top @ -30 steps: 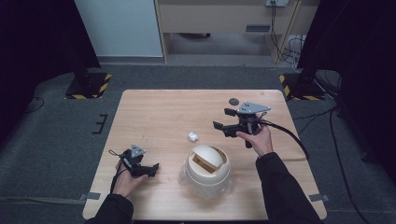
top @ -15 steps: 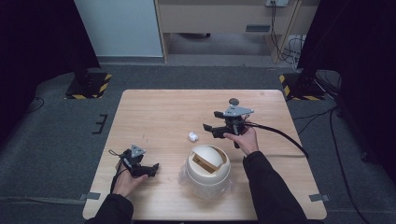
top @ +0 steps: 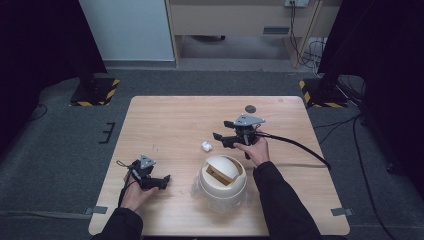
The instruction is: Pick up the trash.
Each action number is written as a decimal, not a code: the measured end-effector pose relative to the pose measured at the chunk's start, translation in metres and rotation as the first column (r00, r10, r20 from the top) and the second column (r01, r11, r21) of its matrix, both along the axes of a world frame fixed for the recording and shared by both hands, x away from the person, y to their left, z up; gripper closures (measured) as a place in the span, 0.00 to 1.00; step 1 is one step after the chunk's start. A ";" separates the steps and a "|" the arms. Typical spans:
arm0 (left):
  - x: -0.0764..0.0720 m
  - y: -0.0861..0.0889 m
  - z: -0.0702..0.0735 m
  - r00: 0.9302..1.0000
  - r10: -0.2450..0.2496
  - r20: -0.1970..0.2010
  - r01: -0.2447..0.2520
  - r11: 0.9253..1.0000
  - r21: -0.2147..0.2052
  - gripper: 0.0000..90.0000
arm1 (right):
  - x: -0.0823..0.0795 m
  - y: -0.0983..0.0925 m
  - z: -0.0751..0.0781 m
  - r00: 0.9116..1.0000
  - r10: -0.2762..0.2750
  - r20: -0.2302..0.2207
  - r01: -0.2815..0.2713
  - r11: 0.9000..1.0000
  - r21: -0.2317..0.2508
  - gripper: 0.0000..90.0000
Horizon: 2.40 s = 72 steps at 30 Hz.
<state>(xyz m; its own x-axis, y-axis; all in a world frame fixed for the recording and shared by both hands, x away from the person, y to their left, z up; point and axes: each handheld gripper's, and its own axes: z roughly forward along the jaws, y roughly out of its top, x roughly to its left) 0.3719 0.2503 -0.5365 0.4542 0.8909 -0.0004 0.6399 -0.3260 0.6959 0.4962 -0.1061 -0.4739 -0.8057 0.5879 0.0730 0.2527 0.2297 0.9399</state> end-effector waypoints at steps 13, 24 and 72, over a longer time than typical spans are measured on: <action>0.000 0.000 0.000 1.000 0.000 0.000 0.000 1.000 0.000 0.00 | 0.002 0.030 0.006 0.996 0.094 0.000 -0.094 0.993 -0.069 0.31; 0.000 0.000 0.000 1.000 0.000 0.001 0.000 1.000 0.000 0.00 | 0.006 0.041 -0.029 0.989 0.110 -0.100 -0.133 0.958 -0.255 0.33; 0.000 0.000 0.000 1.000 0.000 0.000 0.000 1.000 0.000 0.00 | 0.012 0.047 -0.051 0.971 0.168 -0.173 -0.217 0.919 -0.328 0.75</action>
